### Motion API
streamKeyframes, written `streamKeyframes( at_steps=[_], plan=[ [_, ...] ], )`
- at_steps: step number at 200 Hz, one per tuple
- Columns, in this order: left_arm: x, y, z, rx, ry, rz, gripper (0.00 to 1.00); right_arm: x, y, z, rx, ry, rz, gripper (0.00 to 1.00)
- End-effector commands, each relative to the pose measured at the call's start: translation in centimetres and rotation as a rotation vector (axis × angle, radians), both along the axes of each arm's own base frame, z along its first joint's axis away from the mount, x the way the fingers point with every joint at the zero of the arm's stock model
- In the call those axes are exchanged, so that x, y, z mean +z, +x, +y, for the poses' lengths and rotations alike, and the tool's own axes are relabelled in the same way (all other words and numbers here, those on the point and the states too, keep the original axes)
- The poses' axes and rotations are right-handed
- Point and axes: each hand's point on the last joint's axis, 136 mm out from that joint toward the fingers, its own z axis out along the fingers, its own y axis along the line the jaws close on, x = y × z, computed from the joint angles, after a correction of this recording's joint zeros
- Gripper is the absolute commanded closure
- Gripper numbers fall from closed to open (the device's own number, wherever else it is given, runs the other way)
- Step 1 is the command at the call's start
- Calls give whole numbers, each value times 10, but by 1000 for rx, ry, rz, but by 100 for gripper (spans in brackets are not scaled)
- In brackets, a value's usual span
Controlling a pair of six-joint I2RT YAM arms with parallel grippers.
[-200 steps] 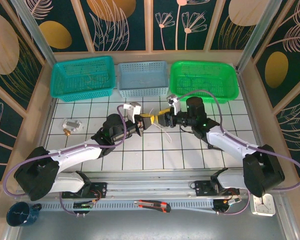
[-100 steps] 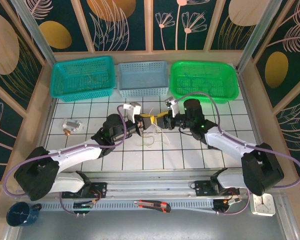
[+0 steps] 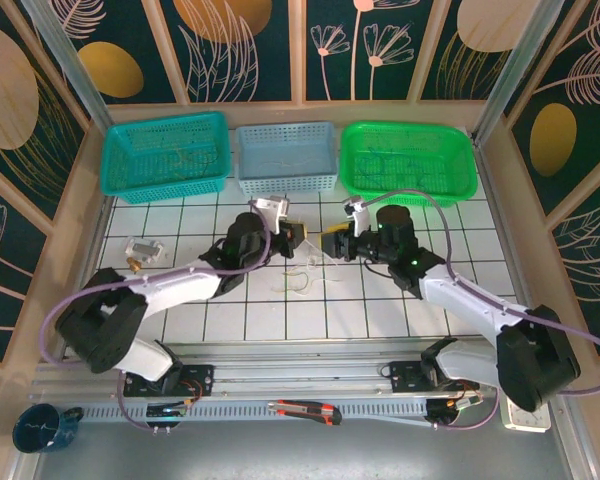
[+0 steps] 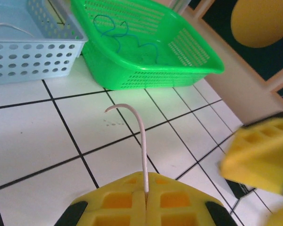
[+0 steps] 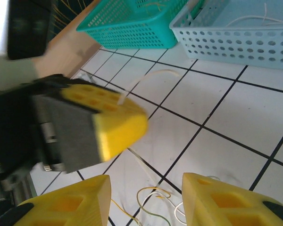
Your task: Untangle the cables
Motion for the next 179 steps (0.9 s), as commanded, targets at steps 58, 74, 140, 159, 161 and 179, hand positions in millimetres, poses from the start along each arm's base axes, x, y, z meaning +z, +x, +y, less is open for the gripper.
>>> streamKeyframes(
  at_steps=[58,74,140,159,161,179],
  plan=[
    [-31,18,11,73,182,149,1,-42,-33,27,68,-17,96,60],
    [-28,12,28,106,187,154,1,-52,-36,31,86,-26,115,62],
    [-40,-46,61,61,169,275,8,-74,-44,36,99,-106,131,48],
    [-43,-55,65,56,144,300,8,-79,-45,29,82,-143,126,44],
    [-43,-56,65,56,142,302,8,-80,-45,28,80,-149,126,44],
    [-41,-57,66,61,129,294,8,-89,-47,21,66,-190,132,42]
  ],
)
